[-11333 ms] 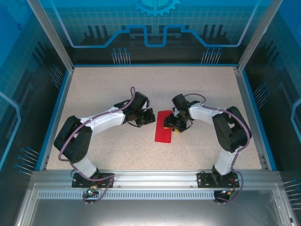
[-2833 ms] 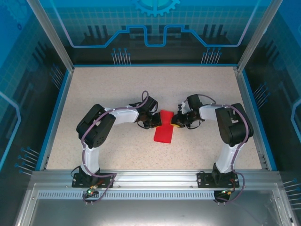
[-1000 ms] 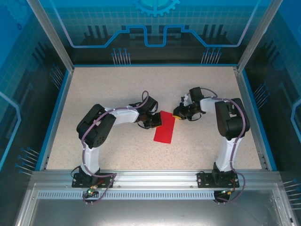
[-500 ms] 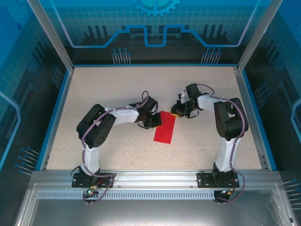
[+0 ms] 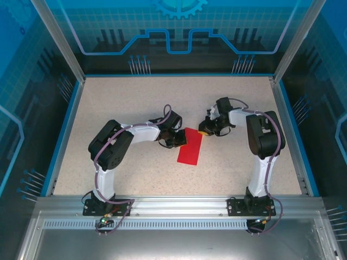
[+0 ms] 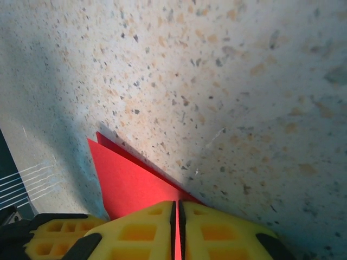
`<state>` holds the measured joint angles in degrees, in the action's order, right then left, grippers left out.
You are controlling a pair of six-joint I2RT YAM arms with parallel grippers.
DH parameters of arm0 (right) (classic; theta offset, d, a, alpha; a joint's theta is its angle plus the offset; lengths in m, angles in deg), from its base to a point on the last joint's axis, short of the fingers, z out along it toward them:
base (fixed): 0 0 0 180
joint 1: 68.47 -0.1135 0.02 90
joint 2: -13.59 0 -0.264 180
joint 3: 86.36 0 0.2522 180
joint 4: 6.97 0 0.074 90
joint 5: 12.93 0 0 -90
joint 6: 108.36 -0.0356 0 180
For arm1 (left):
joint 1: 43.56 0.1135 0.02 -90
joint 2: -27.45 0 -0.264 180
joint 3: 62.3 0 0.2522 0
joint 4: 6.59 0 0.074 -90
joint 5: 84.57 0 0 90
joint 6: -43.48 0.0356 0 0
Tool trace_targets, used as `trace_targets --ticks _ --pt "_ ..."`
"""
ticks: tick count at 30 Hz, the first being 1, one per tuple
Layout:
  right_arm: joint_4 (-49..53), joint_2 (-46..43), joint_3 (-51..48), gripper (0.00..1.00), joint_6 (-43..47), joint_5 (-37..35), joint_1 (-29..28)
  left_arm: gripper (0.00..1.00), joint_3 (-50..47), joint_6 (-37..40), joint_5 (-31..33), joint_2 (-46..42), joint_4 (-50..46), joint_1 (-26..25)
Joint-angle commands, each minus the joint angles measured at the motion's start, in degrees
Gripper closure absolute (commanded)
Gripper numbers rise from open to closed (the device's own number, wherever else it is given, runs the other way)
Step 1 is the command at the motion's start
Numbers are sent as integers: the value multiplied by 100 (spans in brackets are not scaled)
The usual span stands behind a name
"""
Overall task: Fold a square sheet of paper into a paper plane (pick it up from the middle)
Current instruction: Fold the square sheet of paper in half at the center of the table.
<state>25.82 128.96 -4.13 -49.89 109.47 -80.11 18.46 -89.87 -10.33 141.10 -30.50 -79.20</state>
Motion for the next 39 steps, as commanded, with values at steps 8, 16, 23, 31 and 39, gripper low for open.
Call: trace_targets --ticks 8,16,23,31,39 --pt "75 455 23 88 2 41 100 100 -267 51 324 552 -725 -91" --pt "390 -462 -37 88 165 235 143 100 -260 68 331 527 -760 -92" --pt "5 -1835 -1383 87 -124 326 -283 100 -199 50 305 531 -750 -101" --pt "-847 -2331 -2621 87 -688 245 -1298 100 -162 64 259 531 -730 -104" --pt "-933 -2231 -3133 84 -527 167 -1525 100 -164 73 204 481 -706 -110"
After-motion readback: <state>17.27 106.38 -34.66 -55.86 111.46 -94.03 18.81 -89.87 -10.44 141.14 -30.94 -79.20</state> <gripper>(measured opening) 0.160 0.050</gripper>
